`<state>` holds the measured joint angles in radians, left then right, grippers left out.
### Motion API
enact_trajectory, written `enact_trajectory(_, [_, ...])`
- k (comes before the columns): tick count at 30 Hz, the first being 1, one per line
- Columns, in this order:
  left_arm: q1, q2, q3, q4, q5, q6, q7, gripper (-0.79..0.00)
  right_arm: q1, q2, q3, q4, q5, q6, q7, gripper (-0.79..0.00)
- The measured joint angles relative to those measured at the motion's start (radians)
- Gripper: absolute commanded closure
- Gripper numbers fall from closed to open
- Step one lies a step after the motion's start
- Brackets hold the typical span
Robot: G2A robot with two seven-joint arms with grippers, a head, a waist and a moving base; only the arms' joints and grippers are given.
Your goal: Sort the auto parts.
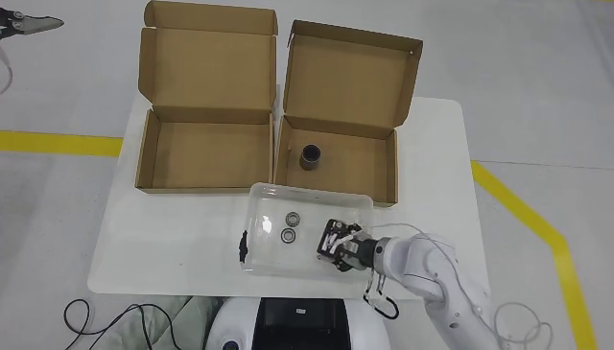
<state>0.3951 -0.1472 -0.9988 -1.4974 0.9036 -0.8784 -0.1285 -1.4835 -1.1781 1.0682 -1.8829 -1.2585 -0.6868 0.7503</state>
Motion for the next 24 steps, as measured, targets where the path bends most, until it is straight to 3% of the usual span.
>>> enact_trajectory(24, [0.0,0.0,0.0,0.0,0.0,0.0,0.0,-0.785,0.08,0.012,-0.07,0.043,0.077,0.056,0.238,-0.533])
